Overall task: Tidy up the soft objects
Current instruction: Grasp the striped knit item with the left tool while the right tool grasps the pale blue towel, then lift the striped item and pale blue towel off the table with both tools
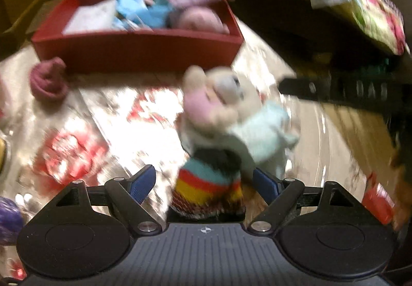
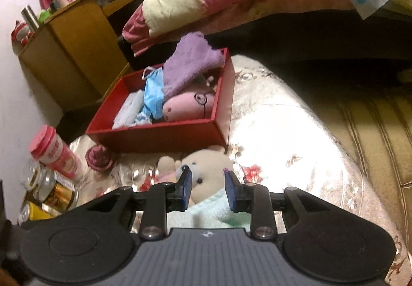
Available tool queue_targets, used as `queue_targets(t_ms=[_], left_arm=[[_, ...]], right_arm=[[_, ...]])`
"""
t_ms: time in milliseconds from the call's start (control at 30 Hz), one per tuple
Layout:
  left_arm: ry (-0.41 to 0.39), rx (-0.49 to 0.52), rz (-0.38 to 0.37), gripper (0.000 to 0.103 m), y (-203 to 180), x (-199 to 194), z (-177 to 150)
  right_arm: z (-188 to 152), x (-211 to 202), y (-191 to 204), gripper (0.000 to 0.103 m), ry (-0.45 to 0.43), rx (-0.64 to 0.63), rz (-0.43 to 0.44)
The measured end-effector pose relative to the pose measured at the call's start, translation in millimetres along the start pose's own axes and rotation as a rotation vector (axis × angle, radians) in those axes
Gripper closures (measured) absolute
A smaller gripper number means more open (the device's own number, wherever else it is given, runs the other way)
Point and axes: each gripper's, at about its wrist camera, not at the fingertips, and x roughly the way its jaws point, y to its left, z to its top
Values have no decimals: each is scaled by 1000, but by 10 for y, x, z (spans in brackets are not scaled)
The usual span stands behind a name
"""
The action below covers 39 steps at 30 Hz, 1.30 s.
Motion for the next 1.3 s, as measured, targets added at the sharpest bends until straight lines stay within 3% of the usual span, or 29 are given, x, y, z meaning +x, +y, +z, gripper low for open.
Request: queue_targets(t_ms=[67, 133, 233, 300, 433, 567, 667, 700, 1000, 1033, 1100, 1133, 1167, 1300], left_arm=[[19, 7, -7, 27, -54, 97, -51], [41, 24, -15, 41, -71, 184, -69], [61, 34, 38, 52, -58, 289, -101], [58, 50, 51, 61, -36, 261, -141], [41, 44, 40, 83, 2, 135, -143], [14, 43, 49, 87, 65, -31, -114], [0, 18, 48, 87, 127, -108, -70], [-4, 13, 54, 87, 153, -130, -63], [-6, 2, 73, 86, 196, -121, -20], [-3, 2, 74, 86, 186, -98, -24], [2, 0, 76, 86, 189, -74, -25], [5, -2, 75, 86, 196, -72, -25], [7, -6, 74, 85, 207, -65, -25], [4, -12, 71, 85, 226, -98, -23]], right_arm=[[-20, 49, 0, 97, 27, -12, -7], [-47, 101, -17, 97, 57, -12, -9], [-82, 166, -32, 96, 98, -14, -8], [-103, 207, -21, 88, 119, -25, -9], [-163, 263, 21, 83, 144, -54, -14], [-165, 286, 32, 75, 152, -48, -11], [-178, 304, 76, 46, 159, -60, 3], [-188, 309, 97, 46, 155, -71, -3], [-274, 551, 99, 47, 228, -88, -42], [-295, 555, 95, 50, 228, -88, -35], [-314, 564, 79, 80, 250, -79, -25], [-322, 561, 64, 86, 266, -58, -5], [-337, 560, 74, 91, 278, -48, 17], [-391, 465, 199, 95, 276, -78, 89]])
